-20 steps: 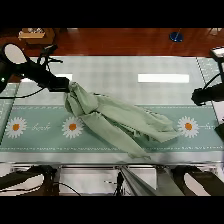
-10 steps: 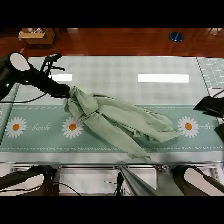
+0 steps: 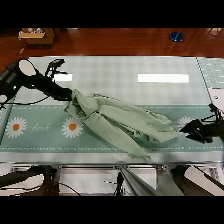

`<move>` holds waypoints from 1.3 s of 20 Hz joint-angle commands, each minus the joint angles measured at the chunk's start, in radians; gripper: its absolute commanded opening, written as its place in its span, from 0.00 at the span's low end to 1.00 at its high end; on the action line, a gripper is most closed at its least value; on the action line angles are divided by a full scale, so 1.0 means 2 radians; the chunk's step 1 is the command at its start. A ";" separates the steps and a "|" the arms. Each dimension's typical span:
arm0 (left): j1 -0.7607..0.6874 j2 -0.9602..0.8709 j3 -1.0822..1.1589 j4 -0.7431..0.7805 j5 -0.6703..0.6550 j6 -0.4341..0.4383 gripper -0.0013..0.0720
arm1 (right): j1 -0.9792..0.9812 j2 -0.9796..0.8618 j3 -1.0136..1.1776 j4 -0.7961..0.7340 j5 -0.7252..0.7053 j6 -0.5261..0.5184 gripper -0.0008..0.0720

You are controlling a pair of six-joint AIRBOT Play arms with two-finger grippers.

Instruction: Fold the shirts.

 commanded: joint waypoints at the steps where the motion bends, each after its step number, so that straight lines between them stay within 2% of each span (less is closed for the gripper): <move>1: 0.001 -0.002 -0.001 0.000 0.001 0.000 0.06 | -0.004 0.000 -0.036 0.006 -0.012 -0.012 0.76; 3: 0.001 -0.002 -0.001 0.000 0.001 0.000 0.06 | -0.004 0.000 -0.050 0.019 -0.035 -0.012 0.76; 5: 0.001 -0.002 -0.001 0.000 0.001 0.000 0.06 | 0.002 0.000 -0.060 0.065 -0.070 -0.013 0.75; 8: 0.001 -0.002 -0.001 0.000 0.005 0.000 0.06 | 0.051 -0.001 -0.061 0.115 -0.127 -0.002 0.73; 9: 0.001 -0.002 -0.001 0.000 0.006 0.000 0.06 | 0.071 -0.001 -0.061 0.126 -0.142 0.001 0.66; 11: 0.001 -0.002 0.001 0.000 0.005 0.000 0.06 | 0.098 -0.001 -0.060 0.159 -0.150 0.000 0.08; 12: 0.001 0.000 0.006 -0.001 0.005 0.000 0.06 | 0.101 0.000 -0.055 0.188 -0.137 -0.011 0.05; 14: 0.001 0.014 0.033 -0.004 0.004 -0.002 0.06 | 0.100 0.009 -0.028 0.255 -0.092 -0.044 0.05; 16: 0.002 0.044 0.090 -0.016 0.005 -0.004 0.06 | 0.100 0.038 0.023 0.336 -0.055 -0.051 0.05; 18: 0.005 0.083 0.168 -0.017 0.012 -0.029 0.06 | 0.100 0.082 0.093 0.430 -0.050 -0.050 0.05; 20: 0.010 0.125 0.254 -0.016 0.031 -0.046 0.06 | 0.100 0.127 0.181 0.500 -0.074 -0.050 0.05; 23: 0.014 0.180 0.373 -0.011 0.056 -0.055 0.05 | 0.100 0.176 0.330 0.493 -0.146 -0.036 0.05; 26: 0.014 0.224 0.457 0.001 0.057 -0.055 0.05 | 0.100 0.198 0.463 0.399 -0.196 0.041 0.05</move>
